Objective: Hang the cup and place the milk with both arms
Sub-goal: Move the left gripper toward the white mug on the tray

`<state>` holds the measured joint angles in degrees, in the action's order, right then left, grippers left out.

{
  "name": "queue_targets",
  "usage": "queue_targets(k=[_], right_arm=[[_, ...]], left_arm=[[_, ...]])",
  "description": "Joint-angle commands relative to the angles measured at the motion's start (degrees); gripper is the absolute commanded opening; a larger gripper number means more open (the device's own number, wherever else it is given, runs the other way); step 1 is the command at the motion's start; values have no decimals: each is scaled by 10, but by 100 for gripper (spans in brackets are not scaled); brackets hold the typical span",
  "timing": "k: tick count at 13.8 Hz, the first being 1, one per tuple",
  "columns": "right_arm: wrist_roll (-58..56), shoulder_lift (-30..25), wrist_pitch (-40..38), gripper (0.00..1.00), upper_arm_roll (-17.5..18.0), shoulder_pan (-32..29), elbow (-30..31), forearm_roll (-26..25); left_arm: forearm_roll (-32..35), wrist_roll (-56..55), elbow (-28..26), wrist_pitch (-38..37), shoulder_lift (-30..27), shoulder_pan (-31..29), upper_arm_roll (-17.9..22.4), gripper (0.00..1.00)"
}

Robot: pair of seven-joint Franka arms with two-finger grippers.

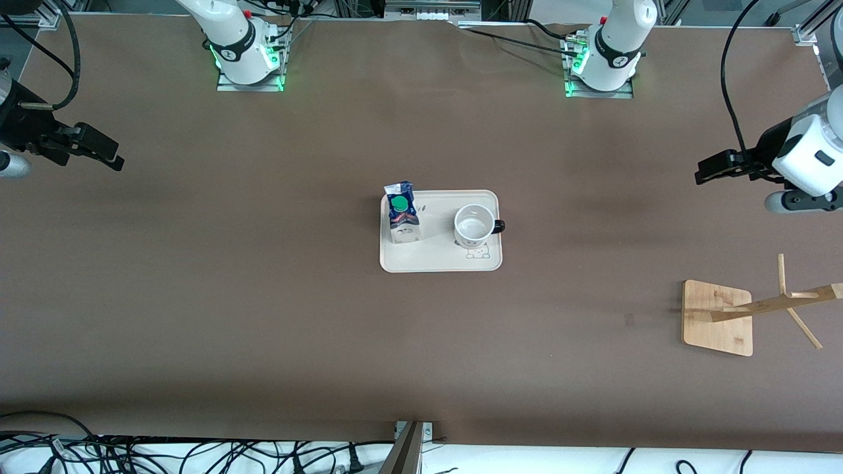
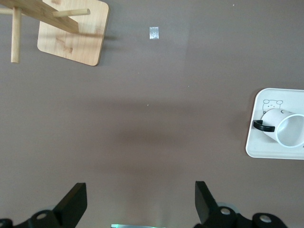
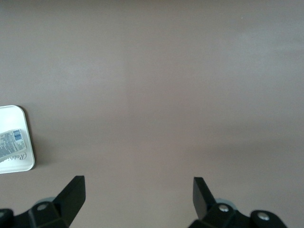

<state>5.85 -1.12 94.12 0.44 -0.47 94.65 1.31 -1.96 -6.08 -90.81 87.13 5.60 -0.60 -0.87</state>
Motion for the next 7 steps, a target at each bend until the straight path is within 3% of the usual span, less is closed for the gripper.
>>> queue_targets(k=[1,7], right_arm=[[-6,4,-17,100,-1,1,-11,-6],[-6,3,-18,100,1,1,-11,-6]], left_arm=[[4,-4,-24,8,-11,3,-17,100],[4,0,-49,26,-13,18,-19,100]])
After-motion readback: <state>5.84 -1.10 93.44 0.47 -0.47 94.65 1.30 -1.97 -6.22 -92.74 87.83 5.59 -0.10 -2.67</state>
